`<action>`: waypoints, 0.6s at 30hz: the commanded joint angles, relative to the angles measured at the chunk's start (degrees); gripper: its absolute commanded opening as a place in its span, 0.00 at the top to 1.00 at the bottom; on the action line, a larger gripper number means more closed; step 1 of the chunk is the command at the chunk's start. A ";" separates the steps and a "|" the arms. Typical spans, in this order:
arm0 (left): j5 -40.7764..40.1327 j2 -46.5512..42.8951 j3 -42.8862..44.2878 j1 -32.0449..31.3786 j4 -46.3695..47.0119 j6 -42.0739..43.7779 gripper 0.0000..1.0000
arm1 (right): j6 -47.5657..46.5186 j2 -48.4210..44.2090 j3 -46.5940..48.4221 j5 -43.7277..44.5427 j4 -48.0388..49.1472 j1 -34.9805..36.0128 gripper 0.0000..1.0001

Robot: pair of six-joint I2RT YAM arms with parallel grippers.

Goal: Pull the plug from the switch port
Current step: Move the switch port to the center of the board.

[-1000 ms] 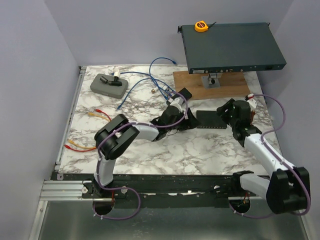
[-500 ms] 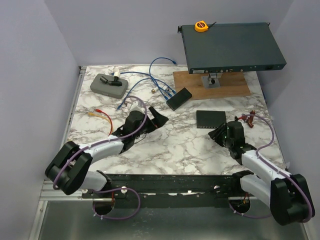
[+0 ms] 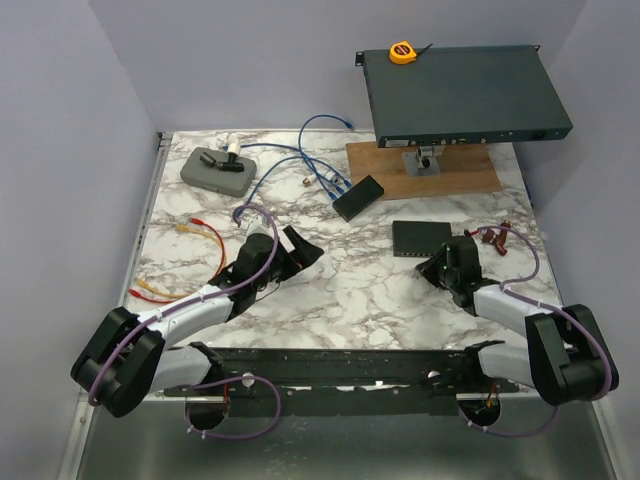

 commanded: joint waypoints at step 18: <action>1.57 0.18 2.71 6.16 -3.23 4.43 0.11 | -1.88 7.16 4.66 11.21 4.01 -0.26 0.99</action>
